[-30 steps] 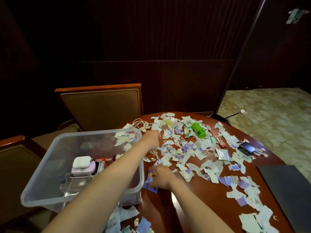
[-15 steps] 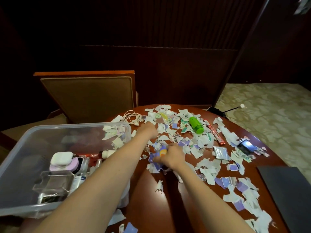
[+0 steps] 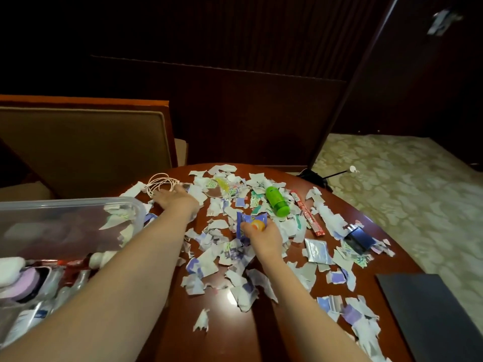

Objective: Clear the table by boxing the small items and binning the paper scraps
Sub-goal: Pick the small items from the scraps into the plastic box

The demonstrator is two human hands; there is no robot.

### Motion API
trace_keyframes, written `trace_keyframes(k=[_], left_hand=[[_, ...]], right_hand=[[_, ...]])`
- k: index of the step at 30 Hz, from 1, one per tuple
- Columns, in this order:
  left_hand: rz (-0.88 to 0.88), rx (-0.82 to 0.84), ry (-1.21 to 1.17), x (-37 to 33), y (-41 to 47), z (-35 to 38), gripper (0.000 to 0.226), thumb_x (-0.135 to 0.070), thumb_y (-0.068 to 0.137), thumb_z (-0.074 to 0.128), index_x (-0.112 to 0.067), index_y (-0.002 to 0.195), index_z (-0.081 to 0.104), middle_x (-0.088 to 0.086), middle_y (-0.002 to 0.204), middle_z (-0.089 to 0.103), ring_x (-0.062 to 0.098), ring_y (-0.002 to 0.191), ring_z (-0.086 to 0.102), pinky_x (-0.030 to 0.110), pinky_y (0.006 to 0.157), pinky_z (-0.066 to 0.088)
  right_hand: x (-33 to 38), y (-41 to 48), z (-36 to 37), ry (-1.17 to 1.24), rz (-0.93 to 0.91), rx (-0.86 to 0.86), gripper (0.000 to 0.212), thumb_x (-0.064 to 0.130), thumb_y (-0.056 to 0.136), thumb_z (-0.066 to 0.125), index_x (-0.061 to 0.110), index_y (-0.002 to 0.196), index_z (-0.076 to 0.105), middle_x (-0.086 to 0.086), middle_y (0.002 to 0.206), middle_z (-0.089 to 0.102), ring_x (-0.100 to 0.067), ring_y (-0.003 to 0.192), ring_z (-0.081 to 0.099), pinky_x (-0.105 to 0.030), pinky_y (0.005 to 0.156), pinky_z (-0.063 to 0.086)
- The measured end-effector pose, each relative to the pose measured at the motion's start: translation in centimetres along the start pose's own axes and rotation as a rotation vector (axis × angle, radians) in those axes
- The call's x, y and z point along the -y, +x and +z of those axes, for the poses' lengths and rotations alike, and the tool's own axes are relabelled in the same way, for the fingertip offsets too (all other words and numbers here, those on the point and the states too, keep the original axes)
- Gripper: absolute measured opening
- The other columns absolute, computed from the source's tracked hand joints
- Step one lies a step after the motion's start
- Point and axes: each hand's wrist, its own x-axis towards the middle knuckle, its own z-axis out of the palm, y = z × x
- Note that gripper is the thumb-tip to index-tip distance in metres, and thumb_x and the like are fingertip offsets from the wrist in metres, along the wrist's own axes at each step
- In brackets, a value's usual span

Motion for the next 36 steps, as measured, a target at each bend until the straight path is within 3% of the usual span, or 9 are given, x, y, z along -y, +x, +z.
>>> trace_keyframes(k=[7,11,15,20,23,26,29,31,36], left_hand=[[0.070,-0.097,-0.159,-0.3,1.6,0.5,0.084,-0.008,0.088,0.057,-0.014,0.149,0.000,0.023,0.138,0.043,0.038,0.128,0.042,0.046,0.107,0.031],[0.132,-0.144,-0.243,-0.5,1.0,0.7,0.081,0.001,0.085,0.057,-0.011,0.146,0.005,0.019,0.115,0.056,0.032,0.102,0.060,0.044,0.095,0.047],[0.217,-0.285,-0.325,-0.2,0.0,-1.0,0.074,0.002,0.088,0.056,-0.009,0.146,0.011,0.022,0.124,0.051,0.034,0.107,0.058,0.040,0.089,0.052],[0.092,-0.235,-0.927,0.8,-2.3,-4.5,0.049,-0.005,0.093,0.051,-0.004,0.138,0.031,0.019,0.133,0.049,0.035,0.120,0.051,0.039,0.093,0.048],[0.121,-0.236,-1.178,2.3,-3.7,-6.2,0.035,-0.002,0.092,0.050,-0.008,0.127,0.047,0.015,0.123,0.056,0.028,0.111,0.057,0.032,0.079,0.048],[0.145,-0.164,-1.414,3.9,-5.1,-7.6,0.038,0.003,0.090,0.049,-0.008,0.126,0.048,0.013,0.118,0.058,0.022,0.097,0.062,0.029,0.077,0.050],[0.179,-0.090,-1.552,5.8,-6.7,-9.1,0.041,0.006,0.090,0.048,-0.007,0.129,0.047,0.010,0.106,0.058,0.011,0.074,0.058,0.024,0.068,0.048],[0.198,-0.060,-1.600,7.4,-8.0,-9.9,0.038,0.007,0.092,0.047,-0.006,0.128,0.047,0.007,0.096,0.058,0.008,0.072,0.056,0.022,0.065,0.047],[0.234,-0.064,-1.622,12.9,-10.1,-11.3,0.041,0.010,0.092,0.044,-0.005,0.129,0.046,0.004,0.090,0.057,0.010,0.077,0.056,0.027,0.074,0.048]], right_hand=[[-1.4,-1.1,-0.5,0.032,-0.051,0.047,0.023,0.021,0.082,0.065,0.014,0.074,0.044,-0.004,0.069,0.050,-0.018,0.062,0.042,-0.028,0.058,0.034],[-0.6,-1.4,-0.9,0.024,-0.092,0.050,0.025,0.021,0.084,0.064,0.016,0.072,0.043,0.002,0.066,0.047,-0.013,0.056,0.040,-0.022,0.053,0.032],[0.4,-2.1,-0.6,0.041,-0.096,0.078,0.020,0.022,0.084,0.064,0.013,0.079,0.046,0.002,0.067,0.048,-0.013,0.057,0.041,-0.022,0.054,0.034],[2.6,-3.2,-0.8,0.160,-0.050,0.084,0.024,0.021,0.085,0.065,0.019,0.077,0.043,0.003,0.067,0.046,-0.013,0.058,0.042,-0.023,0.055,0.035],[4.0,-3.9,-0.9,0.282,-0.032,0.061,0.028,0.020,0.084,0.066,0.020,0.069,0.042,0.001,0.064,0.046,-0.013,0.053,0.041,-0.022,0.053,0.035],[5.4,-4.8,-0.7,0.331,-0.018,0.069,0.025,0.020,0.083,0.067,0.020,0.070,0.045,0.002,0.066,0.051,-0.013,0.055,0.044,-0.023,0.054,0.035],[7.5,-6.2,-0.1,0.315,-0.011,0.090,0.032,0.034,0.075,0.071,0.016,0.087,0.048,-0.008,0.091,0.061,-0.023,0.077,0.058,-0.032,0.068,0.048],[8.9,-7.1,0.3,0.299,-0.014,0.104,0.037,0.036,0.074,0.071,0.013,0.096,0.052,-0.011,0.103,0.063,-0.026,0.089,0.061,-0.037,0.077,0.050],[12.0,-9.3,2.0,0.355,-0.052,0.176,0.032,0.024,0.081,0.069,0.015,0.100,0.045,-0.009,0.095,0.063,-0.016,0.070,0.060,-0.019,0.051,0.044]])
